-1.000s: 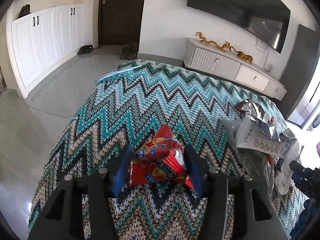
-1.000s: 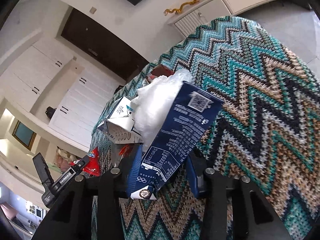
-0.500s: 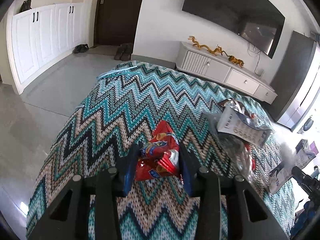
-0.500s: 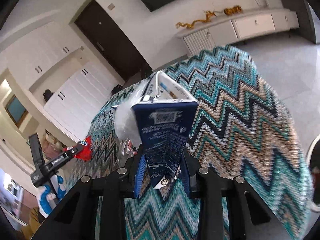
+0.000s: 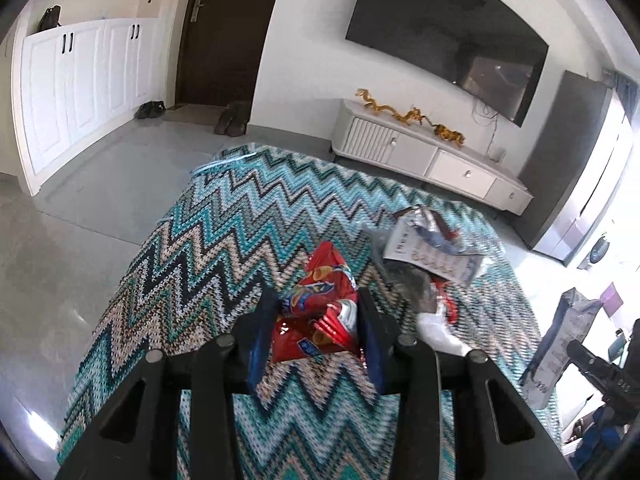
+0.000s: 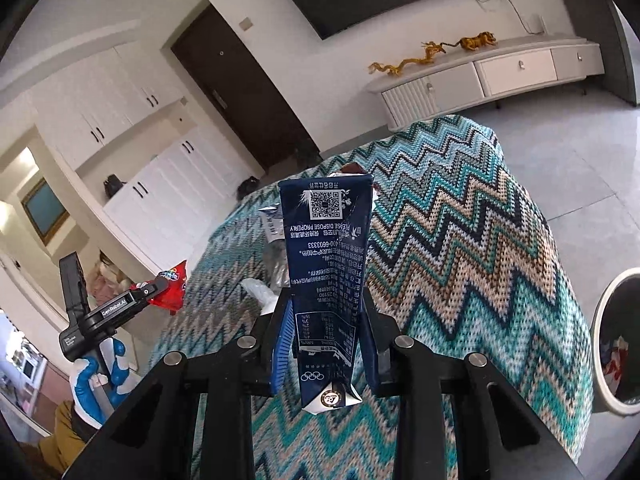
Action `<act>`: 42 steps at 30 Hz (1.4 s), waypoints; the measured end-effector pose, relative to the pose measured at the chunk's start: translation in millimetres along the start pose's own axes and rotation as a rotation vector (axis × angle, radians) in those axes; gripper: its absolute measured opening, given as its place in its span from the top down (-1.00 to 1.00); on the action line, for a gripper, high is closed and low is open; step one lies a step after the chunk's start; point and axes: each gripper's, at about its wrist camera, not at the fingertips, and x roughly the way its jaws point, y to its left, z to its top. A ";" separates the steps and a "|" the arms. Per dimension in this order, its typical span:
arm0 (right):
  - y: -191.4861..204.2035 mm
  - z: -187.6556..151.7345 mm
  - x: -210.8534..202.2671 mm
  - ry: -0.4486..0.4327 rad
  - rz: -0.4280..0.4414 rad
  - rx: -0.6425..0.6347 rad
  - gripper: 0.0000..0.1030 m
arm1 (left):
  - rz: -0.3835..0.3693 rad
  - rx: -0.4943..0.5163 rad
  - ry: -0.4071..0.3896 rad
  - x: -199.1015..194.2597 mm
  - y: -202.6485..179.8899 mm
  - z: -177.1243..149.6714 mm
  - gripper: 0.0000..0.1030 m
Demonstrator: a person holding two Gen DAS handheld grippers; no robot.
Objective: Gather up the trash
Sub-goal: 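Carry both items over the grey bin and open both tools to drop them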
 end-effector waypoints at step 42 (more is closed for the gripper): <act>-294.6 -23.9 -197.0 -0.275 -0.427 0.339 0.40 | -0.554 0.519 0.355 92.8 -518.6 -115.5 0.32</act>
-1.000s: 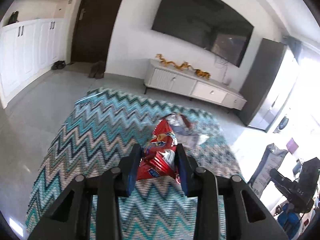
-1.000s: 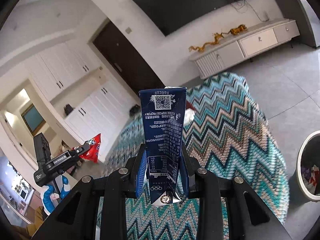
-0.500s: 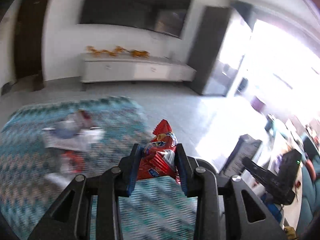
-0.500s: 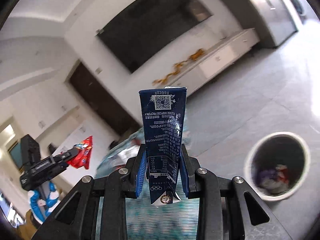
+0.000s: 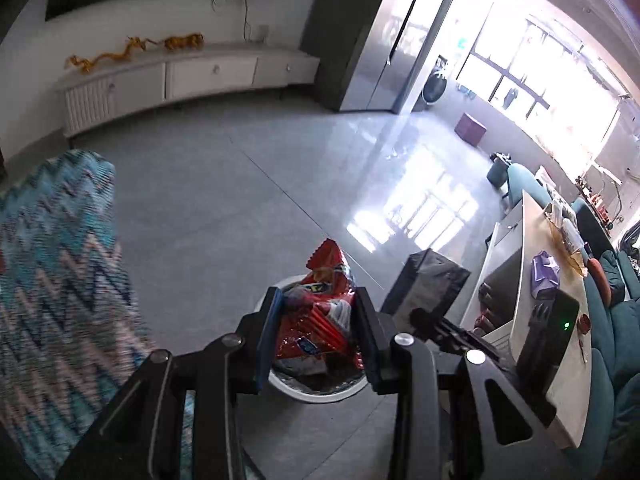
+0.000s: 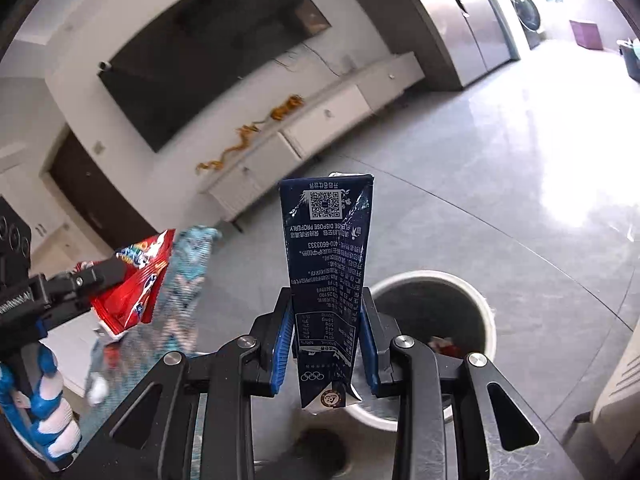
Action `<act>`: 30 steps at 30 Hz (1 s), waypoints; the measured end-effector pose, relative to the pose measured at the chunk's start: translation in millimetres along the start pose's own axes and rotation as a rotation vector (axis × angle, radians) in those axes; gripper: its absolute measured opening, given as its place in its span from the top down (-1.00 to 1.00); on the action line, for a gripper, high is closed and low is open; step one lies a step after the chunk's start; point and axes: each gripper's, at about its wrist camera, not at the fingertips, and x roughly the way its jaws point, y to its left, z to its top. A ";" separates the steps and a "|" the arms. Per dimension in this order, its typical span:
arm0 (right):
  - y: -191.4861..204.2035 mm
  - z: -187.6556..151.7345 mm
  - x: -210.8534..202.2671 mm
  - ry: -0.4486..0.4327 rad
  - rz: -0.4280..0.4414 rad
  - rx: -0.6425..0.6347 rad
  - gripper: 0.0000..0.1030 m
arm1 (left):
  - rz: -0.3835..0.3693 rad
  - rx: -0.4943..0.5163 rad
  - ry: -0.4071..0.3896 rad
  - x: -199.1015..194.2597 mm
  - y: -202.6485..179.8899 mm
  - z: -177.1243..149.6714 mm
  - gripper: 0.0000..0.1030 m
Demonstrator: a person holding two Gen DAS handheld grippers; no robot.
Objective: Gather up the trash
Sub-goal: 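Carry both items over the grey bin and open both tools to drop them, then return both tools to the ottoman trash pile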
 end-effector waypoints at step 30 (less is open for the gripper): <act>38.7 -12.5 -36.5 -0.087 -0.126 -0.096 -0.46 | 0.110 0.022 -0.214 -97.9 11.1 -36.3 -0.18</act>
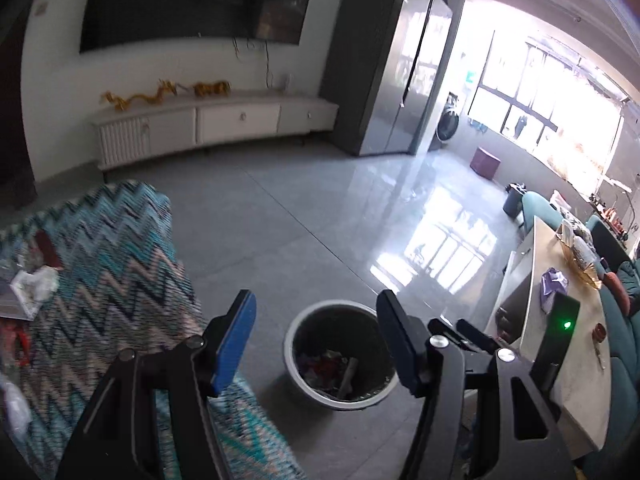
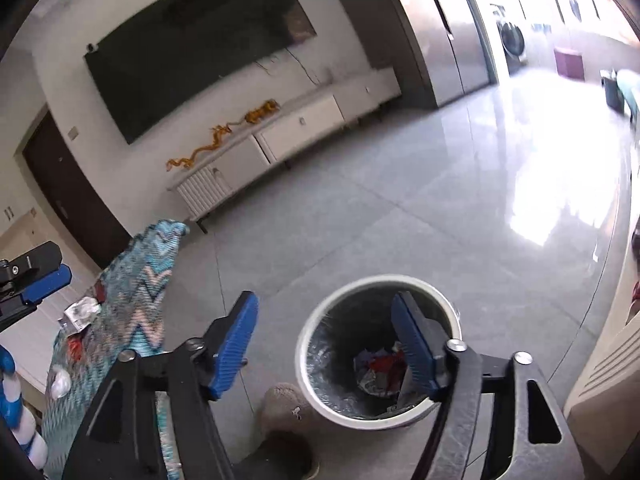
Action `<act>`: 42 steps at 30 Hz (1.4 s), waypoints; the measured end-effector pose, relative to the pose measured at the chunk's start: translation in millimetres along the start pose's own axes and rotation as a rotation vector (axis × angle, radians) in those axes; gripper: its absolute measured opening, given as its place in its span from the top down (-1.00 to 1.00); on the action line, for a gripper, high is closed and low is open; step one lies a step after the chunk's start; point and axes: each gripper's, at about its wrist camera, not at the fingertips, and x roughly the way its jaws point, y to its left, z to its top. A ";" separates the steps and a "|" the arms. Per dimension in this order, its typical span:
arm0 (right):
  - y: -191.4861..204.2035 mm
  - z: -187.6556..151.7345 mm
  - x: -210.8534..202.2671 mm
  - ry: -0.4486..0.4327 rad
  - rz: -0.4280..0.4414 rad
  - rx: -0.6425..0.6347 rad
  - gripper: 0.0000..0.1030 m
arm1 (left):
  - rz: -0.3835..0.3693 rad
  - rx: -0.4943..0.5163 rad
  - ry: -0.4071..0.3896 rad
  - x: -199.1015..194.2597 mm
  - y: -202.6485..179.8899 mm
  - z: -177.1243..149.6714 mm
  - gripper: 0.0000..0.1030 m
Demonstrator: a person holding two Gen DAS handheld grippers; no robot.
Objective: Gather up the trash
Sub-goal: 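Return both tools to the ottoman trash pile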
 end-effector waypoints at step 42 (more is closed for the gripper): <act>258.4 7.4 -126.5 -0.271 0.362 -0.374 -0.99 | 0.521 -0.406 -0.267 -290.3 276.6 -92.2 -0.57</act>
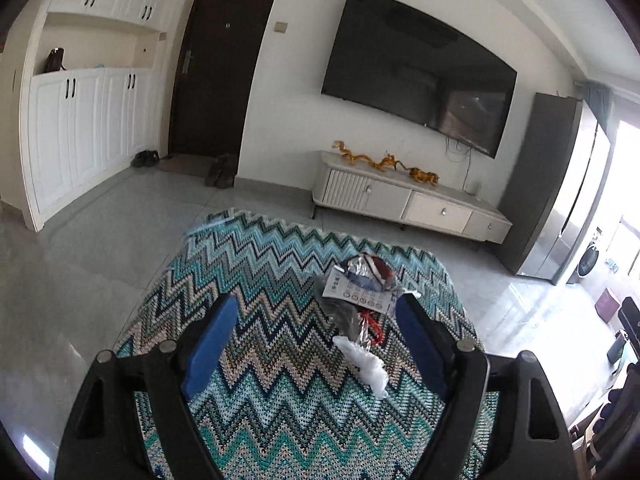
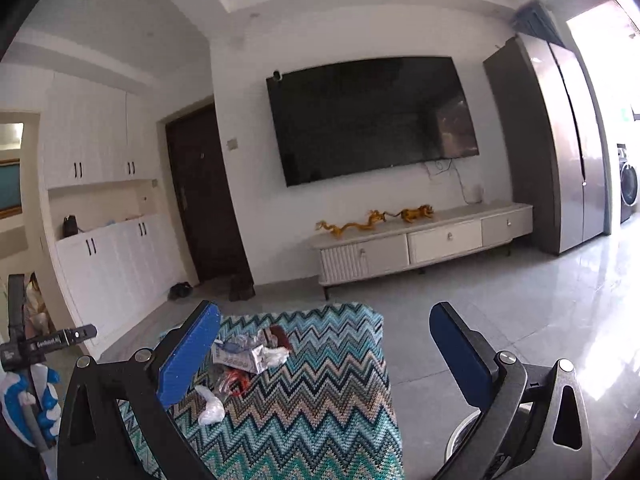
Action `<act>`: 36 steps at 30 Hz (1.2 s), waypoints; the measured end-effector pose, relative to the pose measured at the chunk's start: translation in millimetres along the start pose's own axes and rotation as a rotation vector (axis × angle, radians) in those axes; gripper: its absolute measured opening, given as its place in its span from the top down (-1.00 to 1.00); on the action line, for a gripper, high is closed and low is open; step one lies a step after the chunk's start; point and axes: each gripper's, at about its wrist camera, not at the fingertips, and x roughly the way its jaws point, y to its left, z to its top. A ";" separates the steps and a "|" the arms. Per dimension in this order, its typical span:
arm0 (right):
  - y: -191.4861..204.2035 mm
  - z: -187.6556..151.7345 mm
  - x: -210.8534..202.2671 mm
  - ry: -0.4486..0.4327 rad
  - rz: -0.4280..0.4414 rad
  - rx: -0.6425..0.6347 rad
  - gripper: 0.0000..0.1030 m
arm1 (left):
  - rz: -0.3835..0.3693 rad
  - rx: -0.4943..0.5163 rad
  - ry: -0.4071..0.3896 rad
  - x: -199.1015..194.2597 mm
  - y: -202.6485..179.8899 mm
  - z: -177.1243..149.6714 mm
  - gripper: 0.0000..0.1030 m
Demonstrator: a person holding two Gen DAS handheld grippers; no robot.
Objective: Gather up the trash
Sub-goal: 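Return both tools to the ottoman trash pile, then grasp the clear plastic bag with the left tool while the right tool grasps a blue milk carton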
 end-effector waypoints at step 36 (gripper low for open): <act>125.7 -102.6 340.1 0.524 0.433 -0.286 -0.65 | -0.179 0.082 0.403 207.1 -41.9 -91.4 -0.31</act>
